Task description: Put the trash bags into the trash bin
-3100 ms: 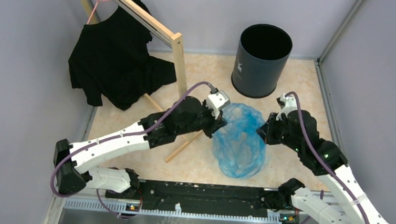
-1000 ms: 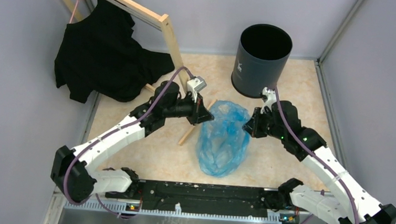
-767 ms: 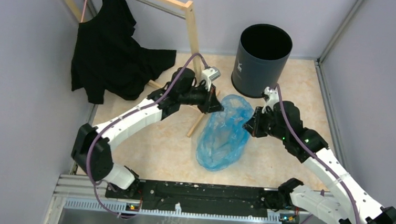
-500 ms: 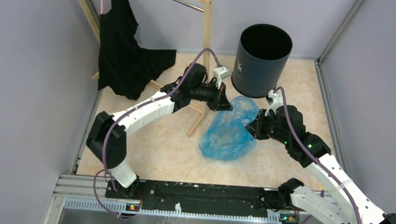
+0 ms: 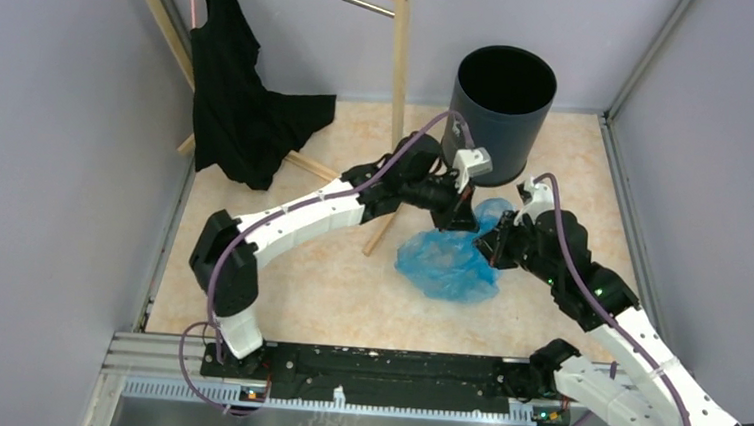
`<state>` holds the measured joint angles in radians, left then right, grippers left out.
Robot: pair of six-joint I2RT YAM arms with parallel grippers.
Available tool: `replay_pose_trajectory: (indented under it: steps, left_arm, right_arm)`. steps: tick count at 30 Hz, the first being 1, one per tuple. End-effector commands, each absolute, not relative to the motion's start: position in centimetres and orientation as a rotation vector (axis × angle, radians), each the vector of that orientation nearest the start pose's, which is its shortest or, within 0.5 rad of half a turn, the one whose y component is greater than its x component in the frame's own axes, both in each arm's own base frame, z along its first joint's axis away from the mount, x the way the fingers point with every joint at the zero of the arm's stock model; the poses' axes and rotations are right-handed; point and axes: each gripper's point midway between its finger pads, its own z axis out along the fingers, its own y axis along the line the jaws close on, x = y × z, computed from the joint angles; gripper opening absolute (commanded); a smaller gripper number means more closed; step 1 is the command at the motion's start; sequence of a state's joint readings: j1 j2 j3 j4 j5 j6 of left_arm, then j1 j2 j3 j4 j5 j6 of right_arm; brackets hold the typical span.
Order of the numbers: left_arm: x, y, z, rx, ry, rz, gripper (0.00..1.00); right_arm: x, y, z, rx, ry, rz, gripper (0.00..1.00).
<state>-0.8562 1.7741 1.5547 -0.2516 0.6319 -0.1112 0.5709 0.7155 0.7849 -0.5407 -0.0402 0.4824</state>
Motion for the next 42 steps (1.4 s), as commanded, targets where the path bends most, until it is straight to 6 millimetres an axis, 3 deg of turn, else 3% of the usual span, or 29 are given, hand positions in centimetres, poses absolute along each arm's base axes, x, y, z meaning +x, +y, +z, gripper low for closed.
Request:
replay_pose_trajectory:
  steps: [1, 6, 9, 11, 15, 22, 26, 32, 34, 39, 42]
  left_arm:
    - [22.5, -41.9, 28.4, 1.132, 1.74, -1.182, 0.0]
    - [19.7, -37.5, 26.4, 1.088, 1.858, -1.139, 0.0]
    - [19.2, -34.5, 25.1, 1.009, 1.95, -1.037, 0.0]
    - [20.0, -32.0, 24.6, 0.884, 2.026, -0.91, 0.0]
    - [23.6, -25.5, 24.3, 0.493, 2.118, -0.582, 0.0]
    - [26.0, -20.8, 21.6, 0.174, 2.175, -0.42, 0.0]
    - [26.9, -21.3, 21.7, 0.175, 2.162, -0.446, 0.0]
    - [26.4, -24.0, 24.1, 0.371, 2.067, -0.588, 0.0]
    - [25.5, -25.0, 25.4, 0.488, 1.991, -0.661, 0.0]
    - [22.7, -26.9, 27.8, 0.779, 1.8, -0.797, 0.0]
    - [22.0, -27.5, 28.5, 0.889, 1.738, -0.816, 0.0]
  right_arm:
    - [20.8, 16.4, 22.3, -0.133, 2.082, 0.69, 0.0]
    - [19.7, 17.9, 22.4, -0.266, 2.081, 0.775, 0.0]
    - [18.9, 19.1, 22.5, -0.357, 2.081, 0.85, 0.0]
    - [18.8, 19.4, 22.5, -0.377, 2.087, 0.863, 0.0]
    - [19.6, 19.2, 22.1, -0.326, 2.117, 0.831, 0.0]
    - [21.1, 20.4, 20.7, -0.277, 2.193, 0.84, 0.06]
    - [22.4, 19.5, 19.7, -0.225, 2.241, 0.733, 0.26]
    - [22.1, 20.8, 21.5, -0.35, 2.194, 0.797, 0.59]
    - [22.2, 20.9, 23.0, -0.418, 2.135, 0.796, 0.69]
    - [23.1, 21.9, 29.1, -0.567, 1.91, 0.801, 0.97]
    - [23.9, 23.4, 31.5, -0.64, 1.85, 0.837, 0.98]
